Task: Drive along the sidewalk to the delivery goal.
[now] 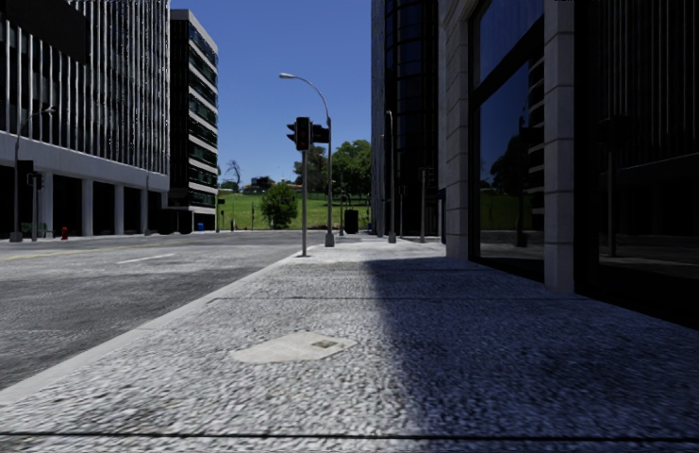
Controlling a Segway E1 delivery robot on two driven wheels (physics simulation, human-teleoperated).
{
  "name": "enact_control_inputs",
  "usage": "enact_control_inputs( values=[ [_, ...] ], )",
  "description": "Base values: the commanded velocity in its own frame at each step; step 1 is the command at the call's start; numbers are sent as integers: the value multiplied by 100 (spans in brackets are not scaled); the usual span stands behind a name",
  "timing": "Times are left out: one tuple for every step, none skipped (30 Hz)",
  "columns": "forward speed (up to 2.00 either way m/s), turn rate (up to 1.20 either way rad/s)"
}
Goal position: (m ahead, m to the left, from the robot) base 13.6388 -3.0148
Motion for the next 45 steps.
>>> enact_control_inputs(
  values=[
    [200,0],
    [200,0],
    [200,0],
    [200,0],
    [200,0],
    [200,0],
    [200,0],
    [200,0],
    [200,0],
    [200,0],
    [200,0],
    [200,0],
    [200,0],
    [200,0],
    [200,0],
    [200,0],
    [200,0],
    [200,0],
    [200,0],
    [200,0],
    [200,0],
    [200,0],
    [200,0],
    [200,0],
    [200,0],
    [200,0],
    [200,0],
    [200,0],
    [200,0],
    [200,0],
    [200,0],
    [200,0],
    [200,0],
    [200,0],
    [200,0],
    [200,0],
    [200,0],
    [200,0],
    [200,0],
    [200,0],
    [200,0],
    [200,0],
    [200,0],
    [200,0],
    [200,0]
  ],
)
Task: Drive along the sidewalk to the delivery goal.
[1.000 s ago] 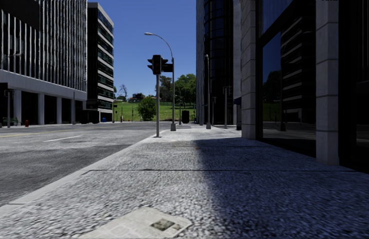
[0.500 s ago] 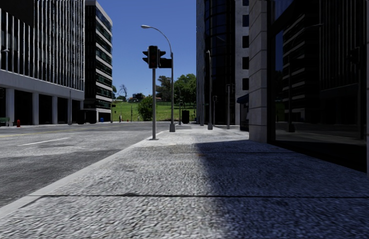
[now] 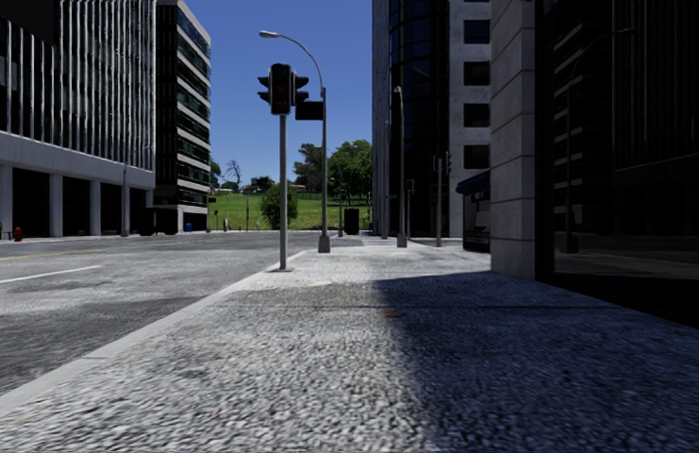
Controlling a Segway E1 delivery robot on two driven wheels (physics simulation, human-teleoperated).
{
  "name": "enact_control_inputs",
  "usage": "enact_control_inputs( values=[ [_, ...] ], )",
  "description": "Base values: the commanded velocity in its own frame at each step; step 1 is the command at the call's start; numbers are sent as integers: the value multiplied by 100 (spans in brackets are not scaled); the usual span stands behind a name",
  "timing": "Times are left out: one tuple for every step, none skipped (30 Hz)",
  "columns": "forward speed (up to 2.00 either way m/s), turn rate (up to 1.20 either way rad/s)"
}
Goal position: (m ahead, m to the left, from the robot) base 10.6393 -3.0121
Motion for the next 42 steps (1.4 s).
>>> enact_control_inputs(
  values=[
    [200,0],
    [200,0],
    [200,0],
    [200,0],
    [200,0],
    [200,0],
    [200,0],
    [200,0],
    [200,0],
    [200,0],
    [200,0],
    [200,0],
    [200,0],
    [200,0],
    [200,0],
    [200,0],
    [200,0],
    [200,0],
    [200,0],
    [200,0],
    [200,0],
    [200,0],
    [200,0],
    [200,-1],
    [200,-13],
    [200,-20],
    [200,-23],
    [200,-23],
    [200,-23],
    [200,-23],
    [200,-23],
    [200,-23],
    [200,-23],
    [200,-23],
    [200,-23],
    [200,-23],
    [200,-23],
    [200,-23],
    [200,-23],
    [200,-23],
    [200,-23],
    [200,-23]
  ],
)
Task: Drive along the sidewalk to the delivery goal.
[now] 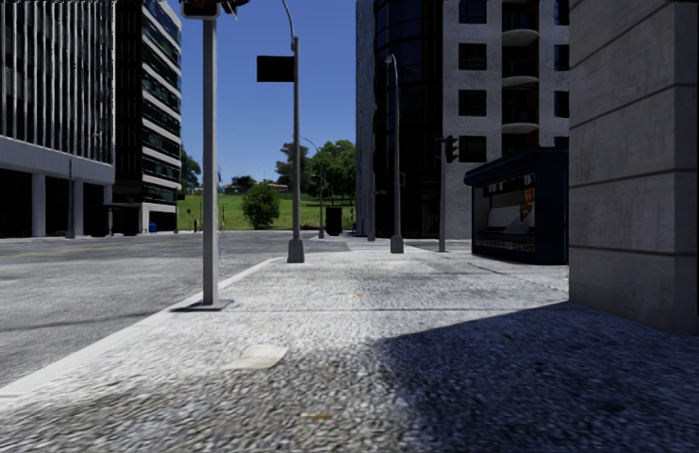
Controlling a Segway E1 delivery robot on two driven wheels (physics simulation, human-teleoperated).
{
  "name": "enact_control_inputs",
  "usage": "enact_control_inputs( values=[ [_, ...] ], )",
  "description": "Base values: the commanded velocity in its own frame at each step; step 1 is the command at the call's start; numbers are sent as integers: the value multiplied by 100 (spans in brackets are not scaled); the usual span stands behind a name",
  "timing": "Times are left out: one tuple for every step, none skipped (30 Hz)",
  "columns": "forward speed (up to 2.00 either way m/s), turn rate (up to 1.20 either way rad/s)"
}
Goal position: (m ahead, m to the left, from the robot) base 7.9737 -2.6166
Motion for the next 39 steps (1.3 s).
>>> enact_control_inputs(
  values=[
    [200,-23],
    [200,-23],
    [200,-23],
    [200,-23],
    [200,-23],
    [200,-23],
    [200,-23],
    [200,-23],
    [200,-23],
    [200,-24],
    [200,-25],
    [200,-25],
    [200,-25],
    [200,-27],
    [200,-29],
    [200,-29],
    [200,-30],
    [200,-30],
    [200,-30],
    [200,-30],
    [200,-30],
    [200,-30],
    [200,-34],
    [200,-35],
    [200,-36],
    [200,-36],
    [200,-36],
    [200,-36],
    [200,-36],
    [200,-36],
    [200,-36],
    [200,-36],
    [200,-36],
    [200,-36],
    [200,-36],
    [200,-36],
    [200,-36],
    [200,-36],
    [200,-36]
  ],
)
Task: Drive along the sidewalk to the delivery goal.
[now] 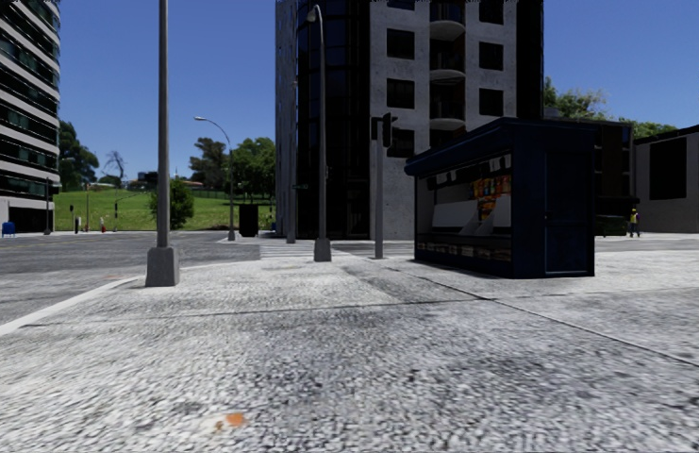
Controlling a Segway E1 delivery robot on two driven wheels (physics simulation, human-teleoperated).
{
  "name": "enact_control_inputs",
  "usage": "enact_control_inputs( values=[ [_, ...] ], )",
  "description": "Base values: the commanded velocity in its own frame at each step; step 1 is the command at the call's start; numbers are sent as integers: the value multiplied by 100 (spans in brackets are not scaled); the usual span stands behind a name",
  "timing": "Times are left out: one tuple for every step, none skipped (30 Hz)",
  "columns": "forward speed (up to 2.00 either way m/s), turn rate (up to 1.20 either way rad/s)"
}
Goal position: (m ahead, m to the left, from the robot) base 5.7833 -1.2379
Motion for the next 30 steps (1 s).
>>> enact_control_inputs(
  values=[
    [200,-36],
    [200,-36],
    [200,-36],
    [200,-36],
    [200,-36],
    [200,-36],
    [200,-36],
    [200,-36],
    [200,-36],
    [200,-36],
    [200,-34],
    [200,-31],
    [200,-30],
    [200,-30],
    [200,-30],
    [200,0],
    [200,0],
    [200,0],
    [200,0],
    [200,0],
    [200,0],
    [200,0],
    [200,0],
    [200,0],
    [200,0],
    [200,0],
    [200,0],
    [200,0],
    [200,0],
    [200,0]
  ],
)
